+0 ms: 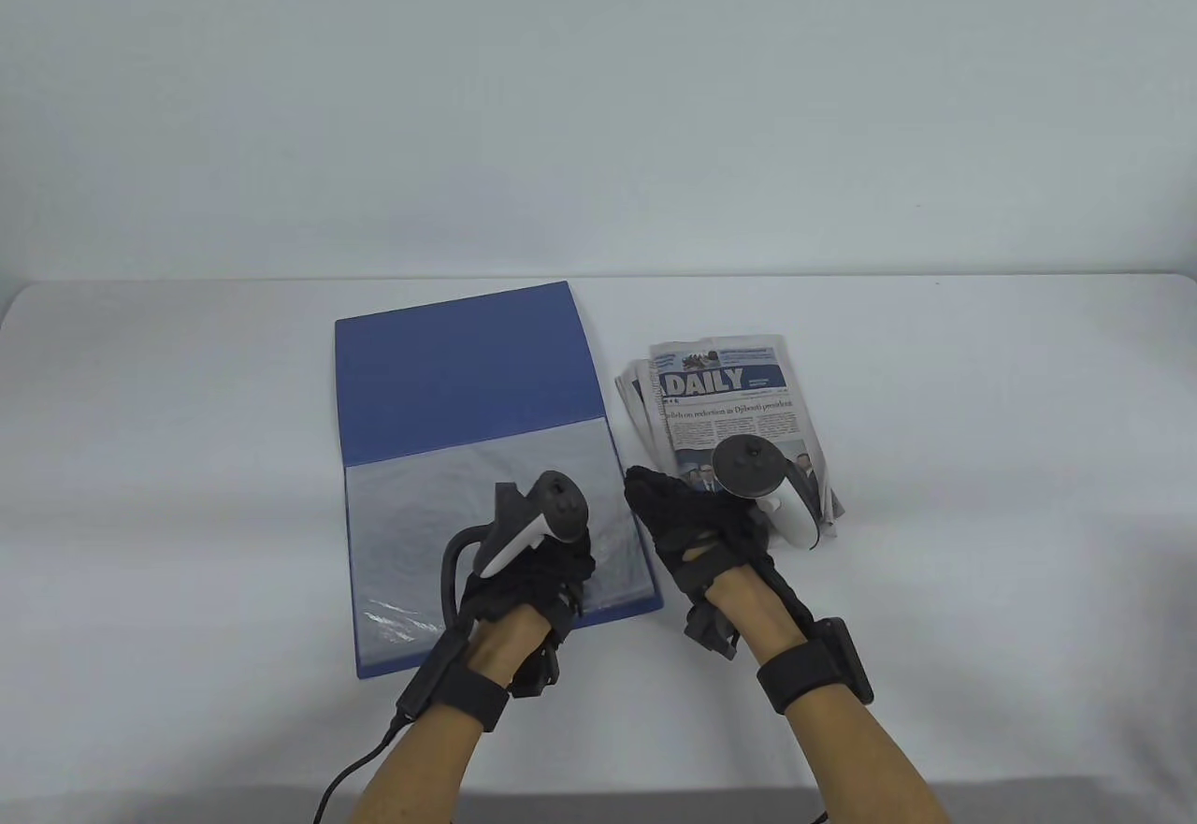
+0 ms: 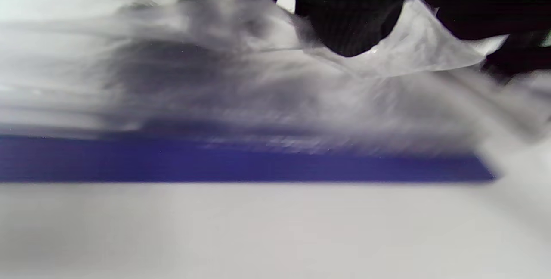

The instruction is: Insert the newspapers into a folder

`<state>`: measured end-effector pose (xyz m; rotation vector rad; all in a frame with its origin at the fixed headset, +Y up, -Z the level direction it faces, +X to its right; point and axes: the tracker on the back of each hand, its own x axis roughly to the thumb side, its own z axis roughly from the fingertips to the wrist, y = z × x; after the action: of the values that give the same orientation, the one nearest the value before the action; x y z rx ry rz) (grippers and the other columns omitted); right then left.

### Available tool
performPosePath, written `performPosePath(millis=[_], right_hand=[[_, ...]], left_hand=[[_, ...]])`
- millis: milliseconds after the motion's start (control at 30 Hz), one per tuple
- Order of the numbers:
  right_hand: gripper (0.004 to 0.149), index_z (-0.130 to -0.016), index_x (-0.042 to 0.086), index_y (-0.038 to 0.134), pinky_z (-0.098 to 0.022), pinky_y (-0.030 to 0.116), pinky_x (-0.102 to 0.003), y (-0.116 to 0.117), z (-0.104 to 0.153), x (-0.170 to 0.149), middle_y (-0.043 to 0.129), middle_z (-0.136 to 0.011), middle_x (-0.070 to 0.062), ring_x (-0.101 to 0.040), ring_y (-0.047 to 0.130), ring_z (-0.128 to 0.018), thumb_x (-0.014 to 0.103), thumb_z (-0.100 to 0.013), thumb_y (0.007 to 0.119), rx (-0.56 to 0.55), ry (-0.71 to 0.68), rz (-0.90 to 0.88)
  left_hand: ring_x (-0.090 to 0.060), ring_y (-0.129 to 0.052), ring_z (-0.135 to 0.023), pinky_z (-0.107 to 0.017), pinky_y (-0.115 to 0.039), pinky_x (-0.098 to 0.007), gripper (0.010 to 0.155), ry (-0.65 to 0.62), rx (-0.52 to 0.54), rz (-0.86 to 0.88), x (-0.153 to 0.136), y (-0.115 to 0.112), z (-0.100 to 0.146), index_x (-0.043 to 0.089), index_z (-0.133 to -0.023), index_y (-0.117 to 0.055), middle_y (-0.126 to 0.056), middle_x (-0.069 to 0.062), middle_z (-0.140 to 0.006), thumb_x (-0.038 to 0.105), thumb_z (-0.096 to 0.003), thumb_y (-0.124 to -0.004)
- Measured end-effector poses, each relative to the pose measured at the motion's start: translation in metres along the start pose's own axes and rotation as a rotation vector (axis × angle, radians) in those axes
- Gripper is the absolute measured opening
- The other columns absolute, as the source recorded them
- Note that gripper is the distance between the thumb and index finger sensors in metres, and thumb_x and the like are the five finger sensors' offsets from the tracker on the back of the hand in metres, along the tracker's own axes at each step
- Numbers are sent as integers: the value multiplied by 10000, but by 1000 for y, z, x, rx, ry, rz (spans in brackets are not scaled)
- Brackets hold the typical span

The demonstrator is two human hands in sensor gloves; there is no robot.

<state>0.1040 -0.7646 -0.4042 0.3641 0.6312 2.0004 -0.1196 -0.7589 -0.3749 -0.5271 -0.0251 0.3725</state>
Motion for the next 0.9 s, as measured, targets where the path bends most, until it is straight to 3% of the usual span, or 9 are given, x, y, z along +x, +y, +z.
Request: performPosePath(millis=[33,100,200,300,467,533,667,900], right_hand=[[659,-1084,7,483,-572,112,-757,0,-1,0,348,-1102,-250,-574,172,-962,441,-625,669,13,12,25],[522,-927,22,774,-598,140,-755,1,-3,5,396,-1116,-175,-552,191,-982,436,-610,771,57,55,142],[518,-841,52,866,-626,197,-748,5,-4,12,430,-1113,-162,-548,215,-992,499,-587,806,42,67,266],[611,-874,12,835,-617,170,-750,15,-6,18,408,-1110,-174,-554,171,-982,546,-579,801,47,50,183],[457,-909,13,780,-581,117,-764,32,-10,23,353,-1109,-195,-573,112,-964,351,-600,786,94,97,232],[398,-870,13,789,-575,115,-767,34,-11,22,371,-1101,-209,-574,130,-966,296,-590,788,88,98,215],[378,-819,47,813,-582,138,-763,33,-9,21,432,-1089,-203,-569,174,-971,353,-599,777,46,97,248],[356,-810,34,819,-591,160,-756,29,-5,20,452,-1079,-220,-568,207,-971,304,-585,768,39,126,230]], left_hand=[[-390,-337,-1185,-884,-394,-624,397,-20,-11,71,-5,4,2,377,-986,-673,-408,-23,-1246,469,-606,-743],[-414,-322,-1179,-878,-377,-637,399,-41,-52,198,-18,11,3,359,-988,-674,-412,-43,-1244,460,-610,-747],[-415,-265,-1181,-879,-337,-638,398,-64,-141,289,-35,15,2,361,-988,-674,-393,-51,-1248,454,-609,-754],[-424,-234,-1180,-879,-312,-642,394,-107,-188,283,-39,16,5,361,-985,-685,-380,-57,-1252,447,-609,-766],[-436,-252,-1178,-872,-319,-657,391,-94,-179,241,-33,18,8,366,-984,-690,-395,-64,-1251,450,-609,-765],[-438,-266,-1176,-870,-328,-657,394,-75,-160,215,-32,18,9,366,-988,-692,-409,-63,-1249,453,-610,-761],[-428,-328,-1175,-869,-359,-651,386,-65,-135,243,-35,22,10,367,-982,-704,-443,-61,-1244,453,-610,-760],[-418,-388,-1177,-869,-389,-647,375,-86,-114,395,-48,31,13,360,-968,-734,-501,-51,-1234,443,-605,-776]])
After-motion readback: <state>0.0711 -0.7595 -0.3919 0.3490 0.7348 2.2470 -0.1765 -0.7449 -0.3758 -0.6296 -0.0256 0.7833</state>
